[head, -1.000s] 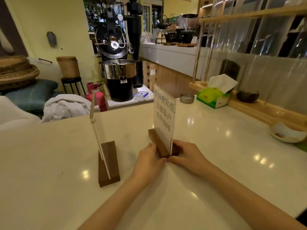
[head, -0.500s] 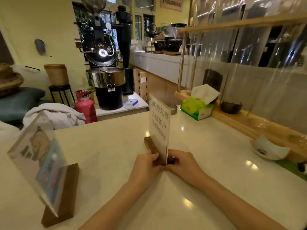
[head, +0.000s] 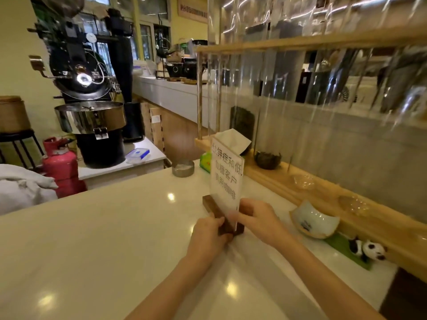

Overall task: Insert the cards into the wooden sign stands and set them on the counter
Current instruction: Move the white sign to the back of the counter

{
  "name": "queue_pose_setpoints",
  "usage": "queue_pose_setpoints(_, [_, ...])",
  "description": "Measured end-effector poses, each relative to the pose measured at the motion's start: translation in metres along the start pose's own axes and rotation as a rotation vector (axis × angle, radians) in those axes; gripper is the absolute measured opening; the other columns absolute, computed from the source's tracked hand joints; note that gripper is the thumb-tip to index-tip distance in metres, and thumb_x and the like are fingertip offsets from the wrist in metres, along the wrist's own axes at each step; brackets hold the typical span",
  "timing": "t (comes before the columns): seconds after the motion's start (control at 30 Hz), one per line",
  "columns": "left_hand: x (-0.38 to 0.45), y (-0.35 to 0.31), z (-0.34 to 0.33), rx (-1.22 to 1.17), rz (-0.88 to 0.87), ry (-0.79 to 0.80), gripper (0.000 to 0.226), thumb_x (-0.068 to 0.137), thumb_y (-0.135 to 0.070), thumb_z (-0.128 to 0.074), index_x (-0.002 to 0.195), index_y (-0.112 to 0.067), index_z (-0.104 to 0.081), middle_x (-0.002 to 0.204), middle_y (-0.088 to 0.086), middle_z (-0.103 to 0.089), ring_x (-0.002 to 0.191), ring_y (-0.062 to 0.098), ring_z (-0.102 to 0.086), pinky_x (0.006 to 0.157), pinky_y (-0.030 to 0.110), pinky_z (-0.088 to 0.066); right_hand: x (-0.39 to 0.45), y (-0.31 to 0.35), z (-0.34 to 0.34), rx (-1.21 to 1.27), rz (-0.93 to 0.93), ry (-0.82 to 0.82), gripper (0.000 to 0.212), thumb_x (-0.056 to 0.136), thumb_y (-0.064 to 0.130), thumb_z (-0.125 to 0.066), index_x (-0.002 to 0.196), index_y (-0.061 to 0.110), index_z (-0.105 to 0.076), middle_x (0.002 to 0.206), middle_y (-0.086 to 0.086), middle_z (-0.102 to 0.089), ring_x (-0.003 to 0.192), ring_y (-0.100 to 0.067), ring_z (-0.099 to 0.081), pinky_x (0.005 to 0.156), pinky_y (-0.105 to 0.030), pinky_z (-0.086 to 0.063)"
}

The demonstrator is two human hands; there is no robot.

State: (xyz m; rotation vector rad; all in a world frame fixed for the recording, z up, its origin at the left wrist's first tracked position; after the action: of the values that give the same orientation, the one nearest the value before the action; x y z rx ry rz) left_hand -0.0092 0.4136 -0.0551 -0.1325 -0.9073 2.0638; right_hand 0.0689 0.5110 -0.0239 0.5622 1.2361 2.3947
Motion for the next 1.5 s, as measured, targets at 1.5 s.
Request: queue_pose_setpoints(1.5, [0.058, -0.049, -0.027, -0.370, 0.092, 0.055, 0.065, 0.080, -0.030, -0.066, 0.136, -0.017, -0.037, 0.135, 0.011, -0.052, 0.120, 0.022, -0.052, 0.098, 0.031, -0.043, 0.021, -0.015, 0.084, 0.173, 0.152, -0.718, 0.011, 0.080, 0.008, -0.065, 0.090, 0.013, -0.065, 0.087, -0.004, -0.068, 0.082, -0.008, -0.064, 0.072, -0.010, -0.051])
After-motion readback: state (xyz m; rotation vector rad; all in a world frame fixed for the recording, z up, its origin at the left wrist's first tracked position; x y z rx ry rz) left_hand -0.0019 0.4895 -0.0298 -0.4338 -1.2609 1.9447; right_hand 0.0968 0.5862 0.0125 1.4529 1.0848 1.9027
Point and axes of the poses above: each hand's wrist, its own x-axis towards the middle knuckle, its own z-axis out of the back of the hand, y = z × x, the point moved 5 cm from there along x, towards the middle knuckle
